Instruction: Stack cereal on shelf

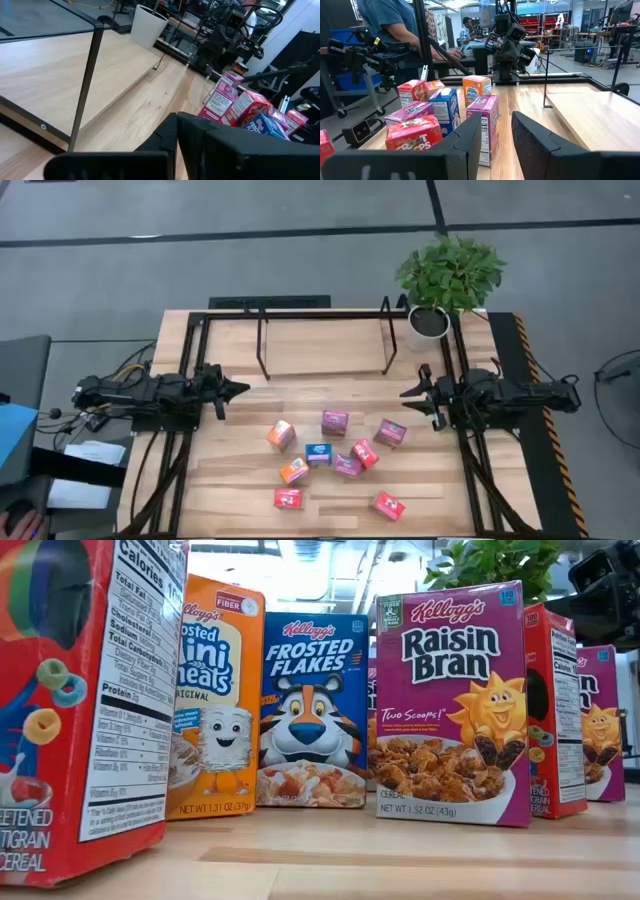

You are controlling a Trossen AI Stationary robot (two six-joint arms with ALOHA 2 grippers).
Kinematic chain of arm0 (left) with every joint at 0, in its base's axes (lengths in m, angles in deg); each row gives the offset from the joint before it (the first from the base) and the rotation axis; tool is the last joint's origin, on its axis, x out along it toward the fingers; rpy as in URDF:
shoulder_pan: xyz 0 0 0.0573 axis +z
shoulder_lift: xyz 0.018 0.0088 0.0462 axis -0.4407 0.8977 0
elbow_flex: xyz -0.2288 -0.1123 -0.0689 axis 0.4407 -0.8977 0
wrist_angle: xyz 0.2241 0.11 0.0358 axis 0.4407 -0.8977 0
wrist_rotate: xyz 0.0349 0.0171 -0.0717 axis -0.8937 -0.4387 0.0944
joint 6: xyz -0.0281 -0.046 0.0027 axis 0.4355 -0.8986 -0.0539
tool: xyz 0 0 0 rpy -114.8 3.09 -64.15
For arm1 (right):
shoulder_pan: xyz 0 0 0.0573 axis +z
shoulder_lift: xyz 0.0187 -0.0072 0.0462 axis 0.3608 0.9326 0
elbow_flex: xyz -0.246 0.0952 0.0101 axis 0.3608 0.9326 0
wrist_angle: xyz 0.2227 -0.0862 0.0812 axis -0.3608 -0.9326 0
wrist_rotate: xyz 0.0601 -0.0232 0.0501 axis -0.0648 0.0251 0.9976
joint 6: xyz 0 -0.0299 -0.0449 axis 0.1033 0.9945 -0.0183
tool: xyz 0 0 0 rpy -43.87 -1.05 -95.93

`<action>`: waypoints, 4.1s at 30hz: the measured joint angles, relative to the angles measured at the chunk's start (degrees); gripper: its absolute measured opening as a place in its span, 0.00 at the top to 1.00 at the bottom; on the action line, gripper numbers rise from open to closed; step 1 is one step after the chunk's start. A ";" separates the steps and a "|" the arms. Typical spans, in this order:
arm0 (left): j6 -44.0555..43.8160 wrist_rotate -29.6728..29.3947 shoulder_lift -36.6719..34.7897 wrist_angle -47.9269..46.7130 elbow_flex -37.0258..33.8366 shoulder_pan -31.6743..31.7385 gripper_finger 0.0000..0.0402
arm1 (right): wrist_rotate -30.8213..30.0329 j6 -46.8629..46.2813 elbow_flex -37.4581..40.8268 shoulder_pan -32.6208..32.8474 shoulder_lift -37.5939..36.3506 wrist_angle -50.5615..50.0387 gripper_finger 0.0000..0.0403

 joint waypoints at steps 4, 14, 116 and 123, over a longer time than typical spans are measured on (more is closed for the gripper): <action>-0.01 0.00 -0.01 0.00 0.00 0.00 1.00 | 0.00 0.00 0.00 -0.02 0.00 -0.01 0.65; -0.02 0.02 0.00 0.00 0.00 0.02 1.00 | -0.01 0.00 0.00 -0.02 0.02 0.00 0.65; -21.36 -20.46 -0.37 6.94 -0.03 0.10 0.98 | -4.96 -31.12 -0.04 -0.02 0.02 5.71 0.64; -15.16 -19.41 -0.37 18.02 0.02 0.08 0.80 | -11.54 -29.37 -2.53 -0.04 0.09 16.17 0.64</action>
